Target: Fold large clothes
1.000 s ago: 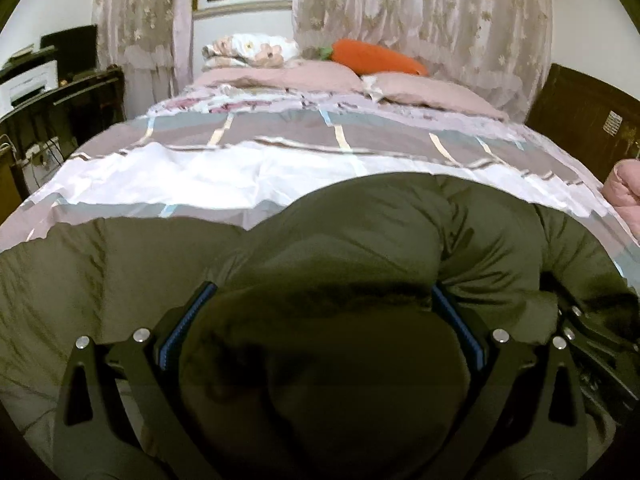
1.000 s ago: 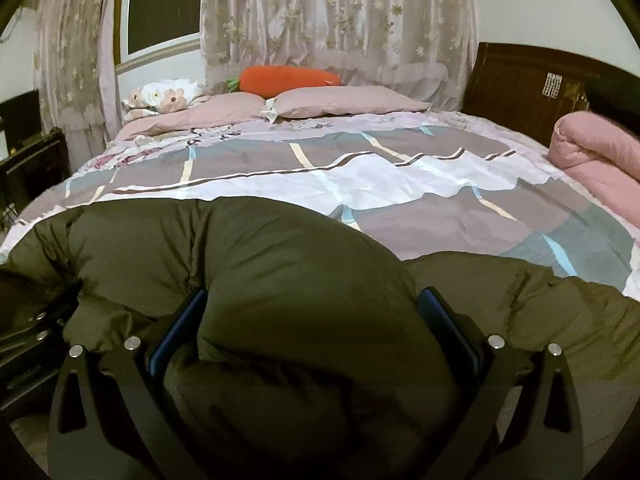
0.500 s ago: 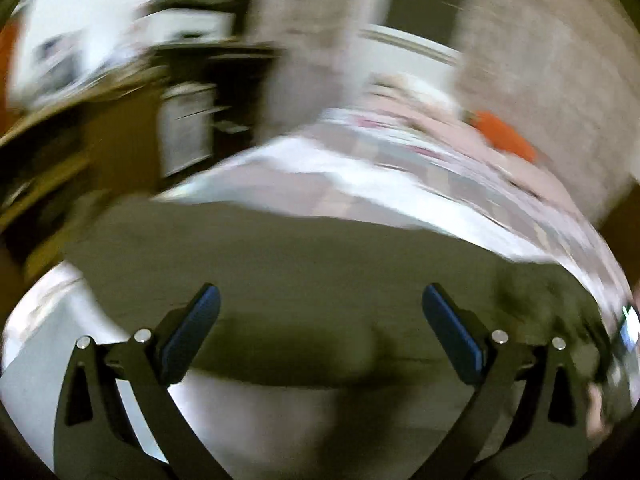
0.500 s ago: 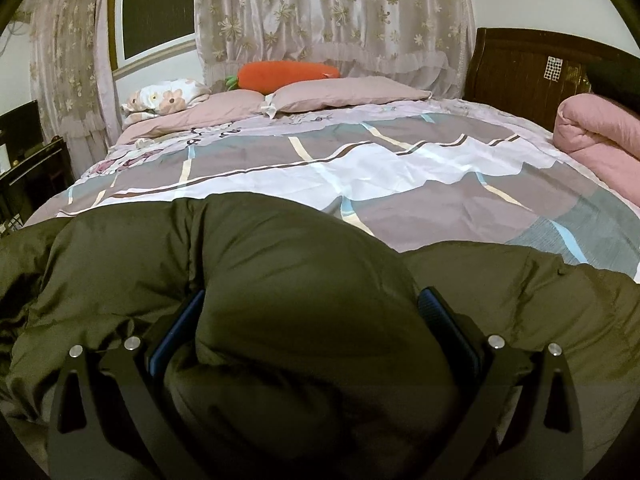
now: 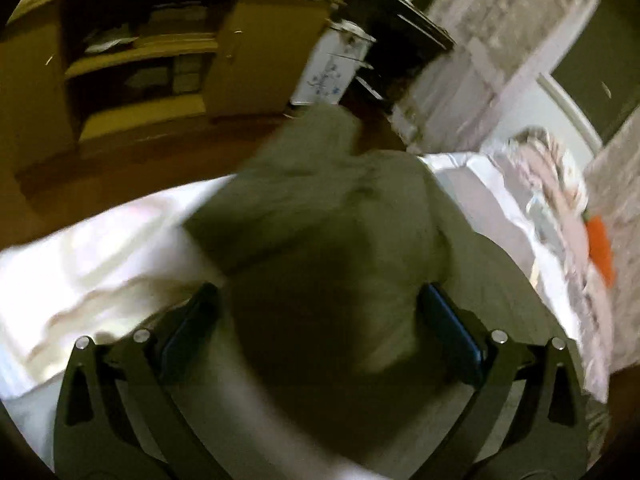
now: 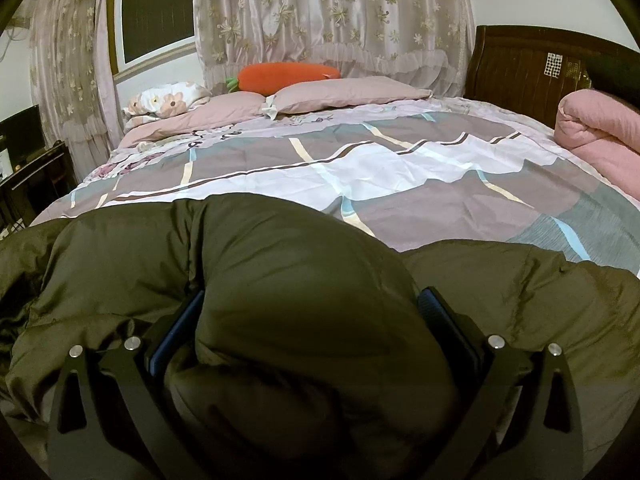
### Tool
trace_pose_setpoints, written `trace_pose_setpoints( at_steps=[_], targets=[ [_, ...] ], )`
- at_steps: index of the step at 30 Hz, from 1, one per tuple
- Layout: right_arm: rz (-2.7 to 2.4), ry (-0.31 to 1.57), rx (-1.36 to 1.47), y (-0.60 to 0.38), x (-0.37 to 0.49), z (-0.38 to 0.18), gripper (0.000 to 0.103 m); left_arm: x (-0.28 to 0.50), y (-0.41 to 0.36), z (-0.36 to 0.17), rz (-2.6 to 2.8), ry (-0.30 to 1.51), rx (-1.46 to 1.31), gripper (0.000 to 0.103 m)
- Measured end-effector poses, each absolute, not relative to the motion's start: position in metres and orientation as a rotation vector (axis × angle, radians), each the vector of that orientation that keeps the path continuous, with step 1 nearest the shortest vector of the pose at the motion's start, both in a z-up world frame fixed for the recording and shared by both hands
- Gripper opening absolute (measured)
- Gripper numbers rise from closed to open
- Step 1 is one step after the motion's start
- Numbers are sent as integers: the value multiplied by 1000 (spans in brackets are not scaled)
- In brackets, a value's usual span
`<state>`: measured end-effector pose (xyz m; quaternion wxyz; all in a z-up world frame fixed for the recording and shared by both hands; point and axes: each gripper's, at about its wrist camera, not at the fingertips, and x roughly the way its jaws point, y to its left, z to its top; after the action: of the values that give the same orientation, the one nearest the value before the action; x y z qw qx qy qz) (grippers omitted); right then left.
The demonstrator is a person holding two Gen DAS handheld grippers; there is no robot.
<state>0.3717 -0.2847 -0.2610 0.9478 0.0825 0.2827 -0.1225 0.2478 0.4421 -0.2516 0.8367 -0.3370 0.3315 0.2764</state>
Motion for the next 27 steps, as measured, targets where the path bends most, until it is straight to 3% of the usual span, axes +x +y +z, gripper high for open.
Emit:
trace_pose_setpoints(
  at_steps=[5, 7, 10, 12, 15, 23, 27],
  targets=[
    [-249, 574, 168, -285, 372, -261, 102, 273, 436, -256, 607, 673, -638, 101],
    [-248, 573, 169, -284, 372, -261, 102, 265, 435, -258, 609, 630, -638, 91],
    [-248, 574, 170, -284, 372, -261, 102, 253, 443, -262, 595, 579, -692, 73],
    [-249, 574, 169, -285, 372, -261, 102, 255, 444, -265, 522, 560, -724, 39],
    [-246, 573, 172, -286, 372, -261, 102, 254, 438, -262, 479, 535, -715, 22],
    [-235, 568, 185, -282, 374, -261, 102, 220, 424, -249, 335, 334, -748, 13],
    [-227, 566, 195, -273, 378, -261, 102, 222, 410, -238, 339, 360, -688, 13]
  ],
)
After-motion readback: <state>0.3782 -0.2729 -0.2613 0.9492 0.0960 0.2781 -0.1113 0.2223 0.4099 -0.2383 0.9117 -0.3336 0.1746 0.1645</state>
